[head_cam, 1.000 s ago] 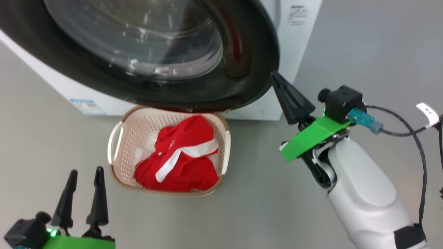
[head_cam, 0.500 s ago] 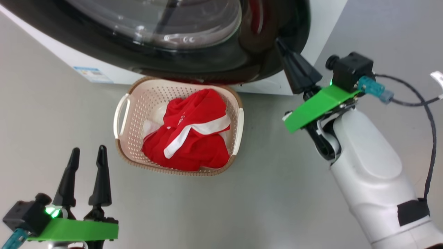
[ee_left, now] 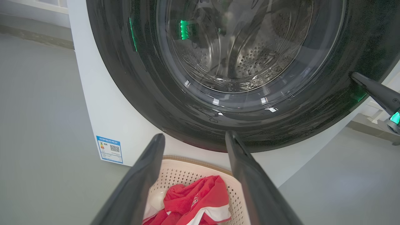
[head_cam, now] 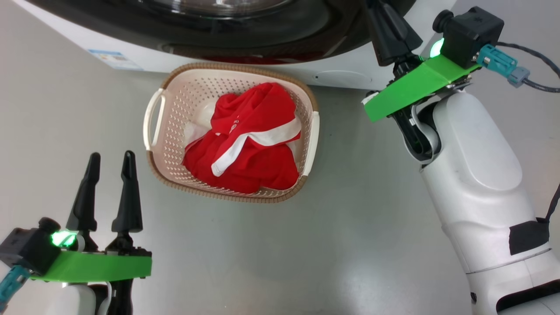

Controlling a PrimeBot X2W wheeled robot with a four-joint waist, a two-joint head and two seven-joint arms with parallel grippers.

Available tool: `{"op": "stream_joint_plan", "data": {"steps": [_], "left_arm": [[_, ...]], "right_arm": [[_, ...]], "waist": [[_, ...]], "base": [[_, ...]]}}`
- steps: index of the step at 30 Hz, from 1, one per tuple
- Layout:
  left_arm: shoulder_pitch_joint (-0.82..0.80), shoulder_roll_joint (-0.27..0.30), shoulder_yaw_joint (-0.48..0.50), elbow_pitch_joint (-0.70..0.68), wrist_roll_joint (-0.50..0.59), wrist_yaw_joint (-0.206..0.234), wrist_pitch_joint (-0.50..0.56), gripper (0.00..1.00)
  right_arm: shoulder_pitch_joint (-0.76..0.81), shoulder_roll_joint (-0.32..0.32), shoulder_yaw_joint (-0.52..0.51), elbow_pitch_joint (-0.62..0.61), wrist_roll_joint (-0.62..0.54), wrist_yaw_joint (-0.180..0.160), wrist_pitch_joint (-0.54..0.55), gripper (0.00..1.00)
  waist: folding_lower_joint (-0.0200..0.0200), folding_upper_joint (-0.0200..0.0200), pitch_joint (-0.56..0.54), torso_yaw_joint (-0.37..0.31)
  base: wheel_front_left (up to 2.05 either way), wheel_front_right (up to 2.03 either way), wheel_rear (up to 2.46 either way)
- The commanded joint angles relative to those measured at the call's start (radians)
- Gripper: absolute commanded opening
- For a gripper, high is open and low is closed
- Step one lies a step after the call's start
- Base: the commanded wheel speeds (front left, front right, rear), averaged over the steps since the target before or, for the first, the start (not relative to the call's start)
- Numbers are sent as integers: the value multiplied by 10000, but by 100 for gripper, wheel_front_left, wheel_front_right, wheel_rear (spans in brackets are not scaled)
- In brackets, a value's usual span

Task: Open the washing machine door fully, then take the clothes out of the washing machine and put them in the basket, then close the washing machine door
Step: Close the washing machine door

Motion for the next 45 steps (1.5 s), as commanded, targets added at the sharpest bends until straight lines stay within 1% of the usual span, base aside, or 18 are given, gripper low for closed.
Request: {"op": "stream_joint_plan", "data": {"steps": [1, 6, 13, 14, 15, 16, 17, 18, 24, 33, 34, 45], "left_arm": [[-99, 233, 323, -250, -50, -31, -82, 100], [-106, 239, 337, -177, -60, -31, -82, 100], [-7, 331, 166, 28, -152, -31, -82, 100], [17, 350, 161, 91, -148, -31, -82, 100], [47, 372, 165, 154, -137, -31, -82, 100], [84, 393, 179, 211, -123, -31, -82, 100], [124, 419, 185, 256, -97, -31, -82, 100], [176, 444, 198, 300, -68, -31, -82, 100], [580, 547, 330, 504, 92, -31, -82, 100], [1314, 693, 445, 785, 270, -31, -82, 100], [1314, 693, 445, 785, 270, -31, -82, 100], [2101, 688, 707, 1136, 381, -31, -82, 100]], "right_arm": [[-326, 82, -153, -290, 14, -86, -46, 0], [-118, 105, -59, -379, -58, -86, -46, 0], [845, 114, 450, -354, -42, -86, -46, 0], [1014, 99, 487, -386, -16, -86, -46, 32], [1209, 73, 534, -403, 6, -86, -46, 42], [1409, 44, 584, -425, 33, -86, -46, 48], [1621, 6, 629, -458, 60, -86, -46, 68], [1842, -29, 671, -490, 87, -86, -46, 100], [3177, -239, 768, -690, 277, -86, -46, 100], [5088, -339, 415, -927, 471, -86, -46, 100], [5088, -339, 415, -927, 471, -86, -46, 100], [6539, -529, -20, -1278, 573, -86, -46, 100]], "waist": [[0, -1, 110, 81], [0, -1, 41, 63], [0, -1, -472, -151], [0, -1, -567, -187], [0, -1, -678, -235], [0, -1, -787, -287], [0, -1, -907, -336], [0, -1, -1030, -392], [0, -1, -1742, -753], [0, -1, -2798, -1495], [0, -1, -2798, -1495], [0, -1, -3787, -2358]], "base": [[0, 0, 0], [0, 0, 0], [0, 0, 0], [0, 0, 0], [0, 0, 0], [0, 0, 0], [0, 0, 0], [0, 0, 0], [0, 0, 0], [0, 0, 0], [0, 0, 0], [0, 0, 0]]}}
